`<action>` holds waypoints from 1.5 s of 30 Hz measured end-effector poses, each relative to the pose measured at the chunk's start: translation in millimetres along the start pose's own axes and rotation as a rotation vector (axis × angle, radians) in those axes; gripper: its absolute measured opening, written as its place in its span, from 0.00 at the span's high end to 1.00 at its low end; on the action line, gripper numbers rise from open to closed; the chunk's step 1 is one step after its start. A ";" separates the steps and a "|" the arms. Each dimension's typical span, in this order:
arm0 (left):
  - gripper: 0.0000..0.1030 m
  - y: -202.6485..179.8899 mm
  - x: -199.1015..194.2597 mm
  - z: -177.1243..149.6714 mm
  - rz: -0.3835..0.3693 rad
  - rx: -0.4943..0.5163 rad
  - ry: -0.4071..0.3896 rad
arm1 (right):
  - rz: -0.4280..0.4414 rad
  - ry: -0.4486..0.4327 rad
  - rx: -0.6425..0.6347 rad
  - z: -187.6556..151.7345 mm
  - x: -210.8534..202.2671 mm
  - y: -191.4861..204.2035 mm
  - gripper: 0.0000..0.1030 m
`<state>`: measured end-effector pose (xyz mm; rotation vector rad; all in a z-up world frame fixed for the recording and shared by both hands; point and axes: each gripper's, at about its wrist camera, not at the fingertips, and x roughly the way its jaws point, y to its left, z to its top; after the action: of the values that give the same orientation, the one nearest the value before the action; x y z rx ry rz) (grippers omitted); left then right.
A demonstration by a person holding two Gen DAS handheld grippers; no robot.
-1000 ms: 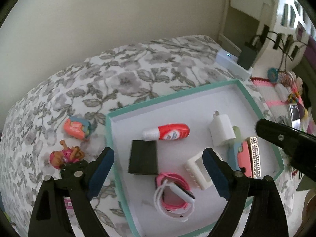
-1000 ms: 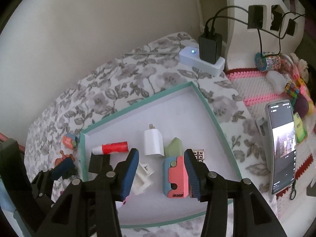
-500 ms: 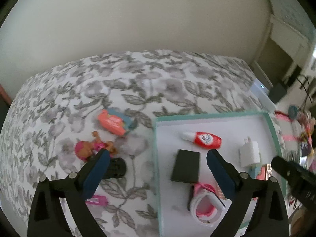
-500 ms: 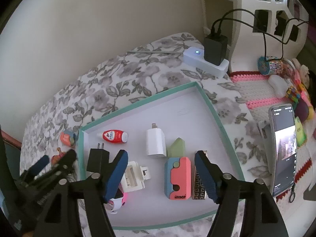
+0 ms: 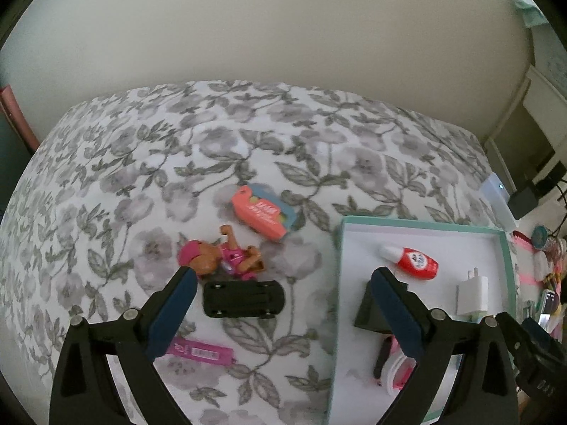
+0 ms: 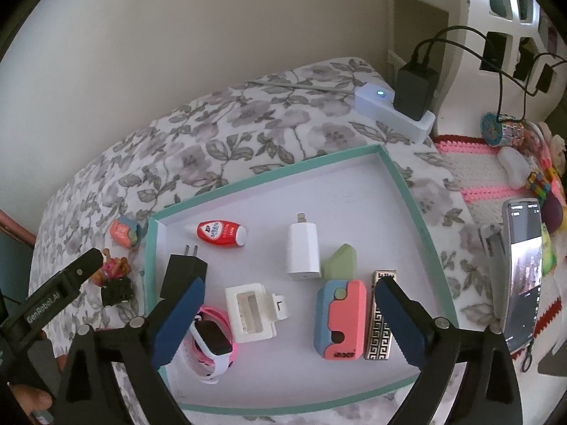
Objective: Organize rigid objects
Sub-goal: 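Move both grippers back toward the remaining objects on the bed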
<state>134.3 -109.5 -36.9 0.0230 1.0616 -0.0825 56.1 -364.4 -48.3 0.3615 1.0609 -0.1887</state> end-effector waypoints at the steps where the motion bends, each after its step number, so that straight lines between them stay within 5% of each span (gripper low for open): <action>1: 0.04 2.7 0.0 1.0 0.003 -0.006 0.001 | -0.004 0.000 -0.004 -0.4 0.6 1.3 0.00; 32: 0.04 117.6 -16.4 15.7 0.076 -0.166 -0.022 | 0.112 -0.014 -0.206 -20.1 6.8 111.2 0.00; 45: 0.04 140.7 5.8 0.1 0.049 -0.177 0.066 | 0.134 0.058 -0.311 -43.5 32.5 165.2 0.00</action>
<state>148.3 30.4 -44.9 -0.1087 1.1299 0.0575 89.5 -194.4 -62.9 0.1571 1.1000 0.1068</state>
